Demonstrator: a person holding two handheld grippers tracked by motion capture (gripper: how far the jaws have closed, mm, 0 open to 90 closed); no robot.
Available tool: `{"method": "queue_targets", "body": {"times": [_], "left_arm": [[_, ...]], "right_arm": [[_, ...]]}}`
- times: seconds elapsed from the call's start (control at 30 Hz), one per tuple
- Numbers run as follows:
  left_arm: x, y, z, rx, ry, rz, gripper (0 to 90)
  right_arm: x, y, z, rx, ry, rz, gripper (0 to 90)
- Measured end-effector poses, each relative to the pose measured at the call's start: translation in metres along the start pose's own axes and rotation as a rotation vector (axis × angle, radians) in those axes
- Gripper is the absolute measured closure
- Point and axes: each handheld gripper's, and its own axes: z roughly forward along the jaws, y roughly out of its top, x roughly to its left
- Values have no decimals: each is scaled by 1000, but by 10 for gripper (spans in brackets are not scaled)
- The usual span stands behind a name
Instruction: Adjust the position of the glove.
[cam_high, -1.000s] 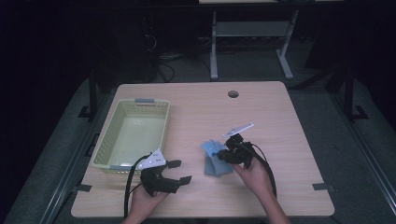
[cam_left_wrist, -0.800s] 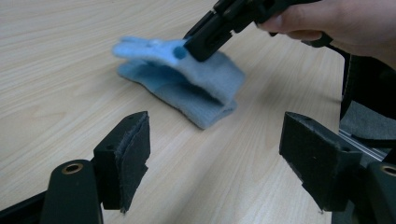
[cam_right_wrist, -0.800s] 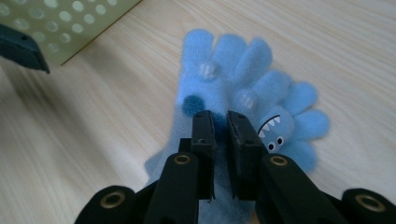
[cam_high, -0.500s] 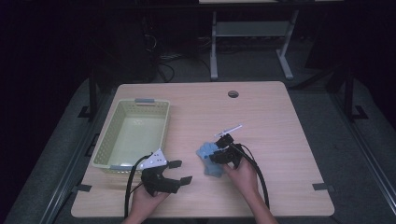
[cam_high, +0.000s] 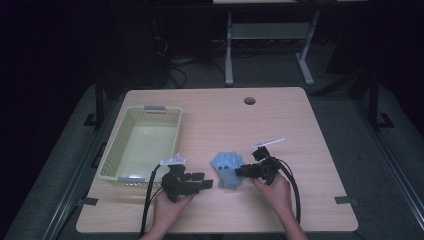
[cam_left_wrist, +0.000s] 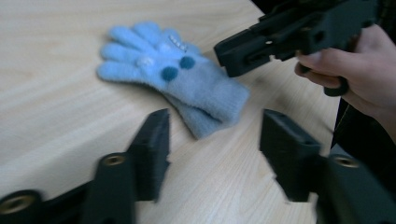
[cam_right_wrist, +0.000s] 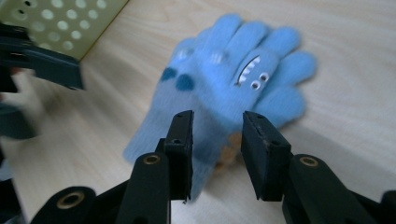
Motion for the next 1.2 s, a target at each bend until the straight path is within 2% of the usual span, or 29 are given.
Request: {"method": "queue_targets", "body": {"times": [0.03,0.07,0.13,0.2,0.23,0.3,0.37,0.47,0.5,0.57,0.77,0.97,1.13,1.2], "left_arm": [[0,0,0,0,0,0,516],[2,0,6,19,-18,-34,541],[5,-1,12,45,-31,-57,578],[8,-2,16,52,-44,-70,630],[8,-3,18,51,-50,-97,651],[9,-3,20,56,-54,-101,690],[10,-3,22,46,-77,-137,697],[11,-3,25,49,-82,-145,699],[13,-4,29,52,-100,-164,698],[14,-4,33,66,-119,-164,688],[13,-6,40,75,-169,-165,674],[13,-6,42,71,-194,-174,653],[12,-6,42,76,-212,-179,633],[12,-5,41,79,-208,-175,606]], "right_arm": [[-1,-1,-1,2,8,-4,655],[0,-1,-2,2,9,-5,657],[0,-1,-6,1,16,-12,673],[-1,-3,-9,8,17,-16,685],[-2,-3,-10,16,20,-15,691],[-2,-6,-11,29,17,-23,711],[-4,-8,-11,40,24,-27,714],[-5,-10,-11,66,37,-31,724],[-5,-11,-11,73,50,-14,722],[-5,-12,-9,77,90,-12,719],[-2,-12,-4,99,143,-28,747],[2,-13,-1,127,137,-44,755],[3,-13,1,136,153,-56,759],[2,-13,0,132,154,-55,732]]}}
